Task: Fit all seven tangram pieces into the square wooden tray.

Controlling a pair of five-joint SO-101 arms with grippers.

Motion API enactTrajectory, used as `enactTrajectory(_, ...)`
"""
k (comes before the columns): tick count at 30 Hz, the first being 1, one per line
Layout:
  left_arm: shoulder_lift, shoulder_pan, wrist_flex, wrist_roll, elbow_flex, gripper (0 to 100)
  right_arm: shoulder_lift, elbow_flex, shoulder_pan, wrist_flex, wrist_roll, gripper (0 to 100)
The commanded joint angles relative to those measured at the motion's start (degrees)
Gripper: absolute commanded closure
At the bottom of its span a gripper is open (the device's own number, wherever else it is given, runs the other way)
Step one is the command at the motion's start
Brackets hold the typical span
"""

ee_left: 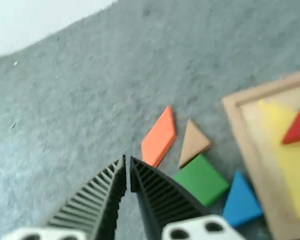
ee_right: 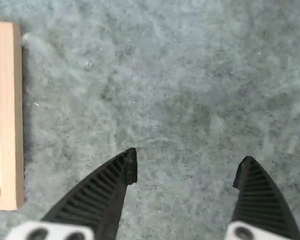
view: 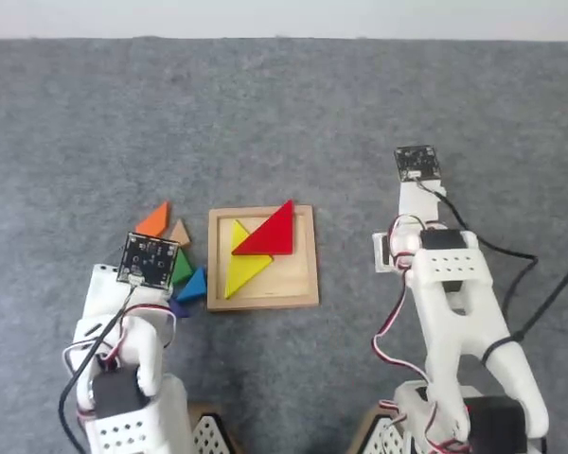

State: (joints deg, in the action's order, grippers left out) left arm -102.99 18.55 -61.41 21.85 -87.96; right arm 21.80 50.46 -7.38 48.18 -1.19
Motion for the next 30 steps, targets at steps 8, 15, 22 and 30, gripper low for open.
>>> enactTrajectory(8, 32.6, -3.0, -2.6, -2.5, 23.9, 98, -0.1, -0.3, 0.7, -1.0, 0.0, 69.2)
enactTrajectory(15, 66.8, -10.3, -8.8, -5.0, 46.0, 90, -0.1, -0.3, 0.7, -1.0, -0.3, 69.2)
enactTrajectory(22, 79.5, -15.5, 0.2, -8.3, 51.9, 81, -0.3, -0.3, 0.7, -0.9, -0.4, 69.2)
enactTrajectory(30, 90.2, -16.5, 13.4, -10.1, 47.4, 81, 0.0, -0.3, 0.7, -0.9, -0.4, 69.2)
